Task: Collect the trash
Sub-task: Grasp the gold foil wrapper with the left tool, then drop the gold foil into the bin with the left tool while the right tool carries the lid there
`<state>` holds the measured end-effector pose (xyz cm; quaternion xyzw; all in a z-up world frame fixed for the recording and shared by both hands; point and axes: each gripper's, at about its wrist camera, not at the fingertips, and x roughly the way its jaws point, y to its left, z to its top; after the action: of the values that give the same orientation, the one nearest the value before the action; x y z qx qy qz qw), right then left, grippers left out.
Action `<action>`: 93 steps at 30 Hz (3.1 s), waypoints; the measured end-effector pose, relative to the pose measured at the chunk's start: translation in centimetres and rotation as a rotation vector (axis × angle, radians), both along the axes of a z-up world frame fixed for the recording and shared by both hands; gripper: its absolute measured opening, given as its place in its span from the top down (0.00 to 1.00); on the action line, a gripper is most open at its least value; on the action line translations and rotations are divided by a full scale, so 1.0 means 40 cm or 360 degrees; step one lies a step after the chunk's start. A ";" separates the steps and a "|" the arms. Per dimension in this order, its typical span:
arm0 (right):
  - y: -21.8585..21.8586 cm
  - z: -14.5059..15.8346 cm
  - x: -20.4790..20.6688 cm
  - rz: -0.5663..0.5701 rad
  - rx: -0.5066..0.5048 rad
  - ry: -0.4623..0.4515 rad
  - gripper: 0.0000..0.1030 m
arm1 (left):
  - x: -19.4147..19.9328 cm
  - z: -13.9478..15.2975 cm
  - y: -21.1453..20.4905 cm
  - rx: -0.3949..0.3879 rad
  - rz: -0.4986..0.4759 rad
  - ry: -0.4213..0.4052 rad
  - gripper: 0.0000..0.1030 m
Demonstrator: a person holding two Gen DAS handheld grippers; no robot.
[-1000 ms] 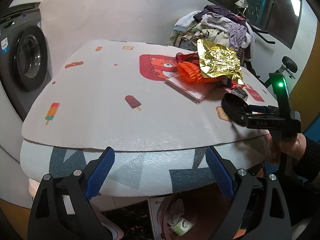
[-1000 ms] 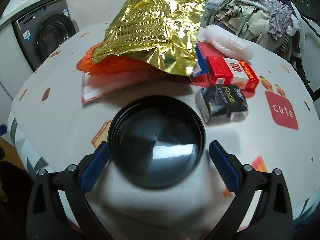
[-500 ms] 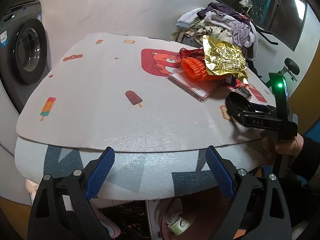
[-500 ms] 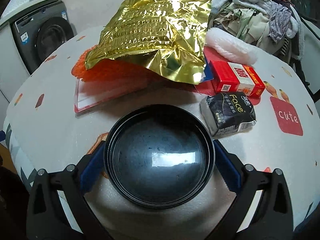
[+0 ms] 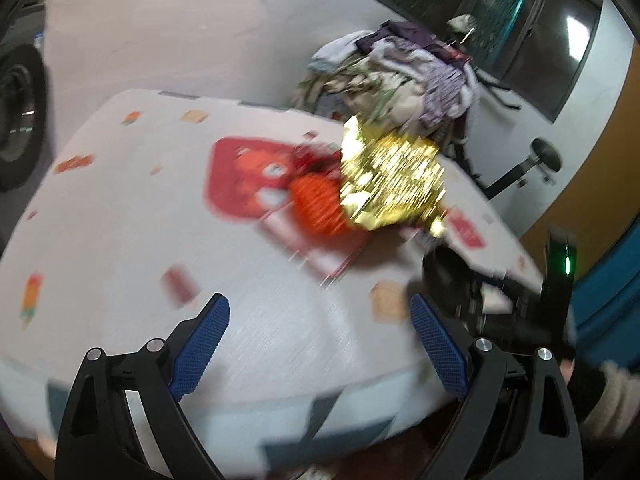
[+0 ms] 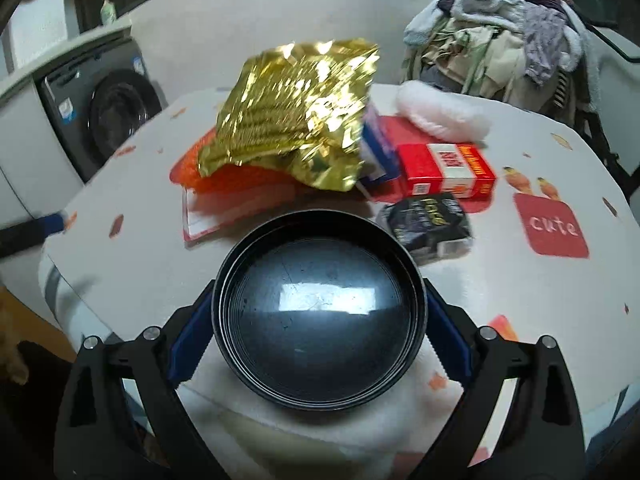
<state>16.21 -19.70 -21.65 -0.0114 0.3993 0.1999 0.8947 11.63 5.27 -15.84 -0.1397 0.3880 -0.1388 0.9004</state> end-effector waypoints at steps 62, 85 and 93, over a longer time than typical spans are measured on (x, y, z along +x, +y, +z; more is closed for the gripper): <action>-0.132 0.204 -0.274 -0.0112 0.0060 -0.0215 0.10 | -0.236 -0.050 -0.182 -0.0099 -0.0931 0.0313 0.91; -0.063 0.092 -0.342 0.0009 -0.0007 -0.0052 0.10 | -0.301 0.017 -0.131 0.0242 -0.0269 -0.0094 0.07; 0.025 0.005 -0.386 0.0178 -0.0051 0.0084 0.10 | -0.319 0.052 -0.074 0.0285 -0.0053 -0.0150 0.06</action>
<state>0.76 -18.70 -21.46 -0.0427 0.4246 0.2433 0.8710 -1.15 2.30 -13.78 -0.0456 0.3584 -0.1249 0.9241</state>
